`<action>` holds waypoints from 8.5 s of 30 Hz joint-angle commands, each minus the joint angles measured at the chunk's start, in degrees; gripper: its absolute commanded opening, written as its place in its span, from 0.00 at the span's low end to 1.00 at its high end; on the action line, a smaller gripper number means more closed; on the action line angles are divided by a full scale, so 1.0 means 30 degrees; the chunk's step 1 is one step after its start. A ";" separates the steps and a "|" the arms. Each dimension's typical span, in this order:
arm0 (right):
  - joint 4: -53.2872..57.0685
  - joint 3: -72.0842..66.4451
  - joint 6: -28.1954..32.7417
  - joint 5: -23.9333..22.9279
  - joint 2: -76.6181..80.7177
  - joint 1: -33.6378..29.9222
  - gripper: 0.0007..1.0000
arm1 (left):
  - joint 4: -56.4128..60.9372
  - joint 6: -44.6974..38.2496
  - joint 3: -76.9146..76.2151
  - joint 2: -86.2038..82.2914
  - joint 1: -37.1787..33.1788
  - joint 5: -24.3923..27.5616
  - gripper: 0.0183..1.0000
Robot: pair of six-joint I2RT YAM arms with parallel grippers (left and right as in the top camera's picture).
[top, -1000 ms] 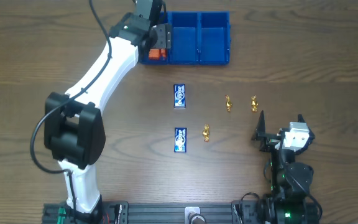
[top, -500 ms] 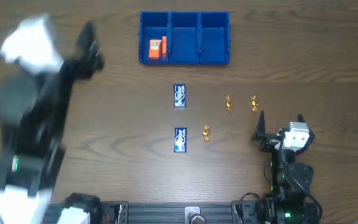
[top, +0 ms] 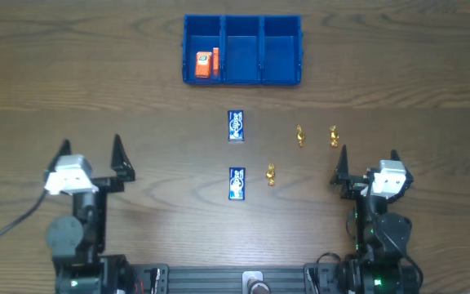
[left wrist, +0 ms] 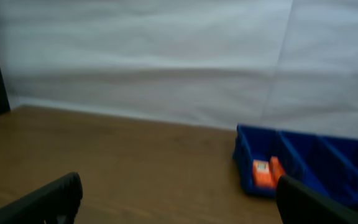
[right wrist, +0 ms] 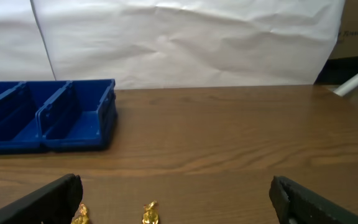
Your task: Sort Candies Into Trays
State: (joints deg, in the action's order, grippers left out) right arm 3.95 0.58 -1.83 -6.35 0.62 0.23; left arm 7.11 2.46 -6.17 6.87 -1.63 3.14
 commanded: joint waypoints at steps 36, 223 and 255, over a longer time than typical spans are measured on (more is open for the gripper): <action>-0.0044 0.4393 -0.3242 0.6390 0.3191 0.0029 1.00 | -0.3738 -0.0262 0.1967 -0.2113 -0.0073 0.0656 1.00; 1.6495 4.3386 -0.6732 -0.3832 4.3197 0.9151 0.21 | -0.3738 -0.0262 0.1967 -0.2113 -0.0073 0.0656 1.00; 2.0771 4.1324 -0.6368 -0.4022 3.6909 0.9573 0.82 | -0.3730 -0.0262 0.1967 -0.2113 -0.0073 0.0656 1.00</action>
State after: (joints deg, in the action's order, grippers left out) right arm 63.16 128.01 -21.39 -14.50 124.77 27.62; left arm -1.74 2.50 -1.13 0.86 -1.63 4.21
